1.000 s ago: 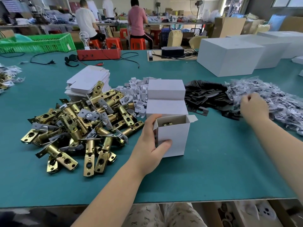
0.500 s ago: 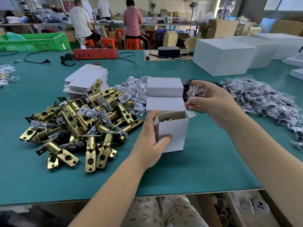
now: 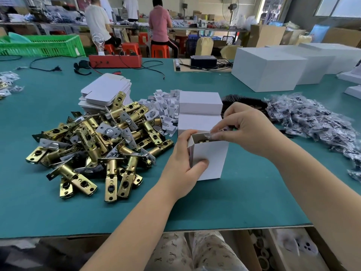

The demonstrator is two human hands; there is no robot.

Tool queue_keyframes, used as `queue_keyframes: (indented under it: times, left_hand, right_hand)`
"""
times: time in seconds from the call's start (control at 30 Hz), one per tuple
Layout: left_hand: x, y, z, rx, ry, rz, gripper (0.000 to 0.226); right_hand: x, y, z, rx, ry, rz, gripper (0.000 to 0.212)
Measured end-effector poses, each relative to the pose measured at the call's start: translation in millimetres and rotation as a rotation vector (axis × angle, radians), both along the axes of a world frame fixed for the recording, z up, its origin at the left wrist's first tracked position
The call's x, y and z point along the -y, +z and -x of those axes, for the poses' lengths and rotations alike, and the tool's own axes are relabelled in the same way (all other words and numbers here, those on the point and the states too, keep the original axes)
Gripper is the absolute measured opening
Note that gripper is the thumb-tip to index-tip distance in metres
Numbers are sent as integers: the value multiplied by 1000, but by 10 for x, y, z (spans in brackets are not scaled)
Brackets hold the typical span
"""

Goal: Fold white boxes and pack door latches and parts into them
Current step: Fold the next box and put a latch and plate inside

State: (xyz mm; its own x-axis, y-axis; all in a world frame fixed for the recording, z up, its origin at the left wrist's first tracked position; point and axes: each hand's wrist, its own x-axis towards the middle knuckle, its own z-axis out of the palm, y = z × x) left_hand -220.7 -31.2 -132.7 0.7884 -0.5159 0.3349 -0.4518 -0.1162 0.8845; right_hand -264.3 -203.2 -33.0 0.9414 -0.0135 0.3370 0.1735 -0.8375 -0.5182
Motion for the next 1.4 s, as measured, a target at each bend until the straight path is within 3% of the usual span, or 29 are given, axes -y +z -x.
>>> queue_keyframes:
  times: [0.07, 0.2, 0.37, 0.53, 0.63, 0.77, 0.87, 1.0, 1.07, 1.1, 1.17, 1.2, 1.3, 1.4]
  left_hand:
    - [-1, 5, 3, -2, 1, -3, 57]
    - [-4, 14, 5, -14, 4, -16, 57]
    - [-6, 13, 4, -28, 0, -28, 57]
    - [5, 14, 0, -18, -7, -21, 57]
    - [4, 14, -3, -15, -11, -19, 57]
    - [5, 16, -1, -6, -11, -14, 57]
    - [-3, 20, 12, -11, -11, -15, 57]
    - [-6, 9, 18, 7, -3, -9, 59]
    - [-11, -1, 10, 24, 22, 3, 61]
    - [-14, -5, 3, 28, 34, 12, 61]
    - [-26, 1, -10, 18, 46, 43, 58]
    - [-35, 8, -17, 9, 53, 59, 55]
    - [-47, 47, -23, 13, 87, 93, 48]
    - [-51, 54, -17, -29, 150, 167, 52]
  right_hand:
    - [2, 40, 12, -46, 0, 69, 4]
    - [-43, 66, 67, -29, 8, 267, 18]
    - [-130, 78, 100, 16, -125, 373, 11]
    - [-204, 93, 124, 13, -126, 563, 48]
    - [-222, 37, 129, 8, -122, 630, 58]
    - [-199, -57, 156, -22, -129, 558, 80]
    - [-187, -110, 138, -64, -108, 509, 75]
    - [-101, -131, 92, -130, -72, 488, 83]
    - [-60, -187, 85, -103, -52, 389, 74]
    - [-47, -242, 90, -32, -49, 257, 60]
    - [-45, -379, 124, 168, -103, -126, 26]
    - [-60, -454, 143, 224, -159, -314, 20]
    - [-112, -713, 177, 250, -266, -705, 23]
    - [-200, -860, 202, 275, -229, -829, 22]
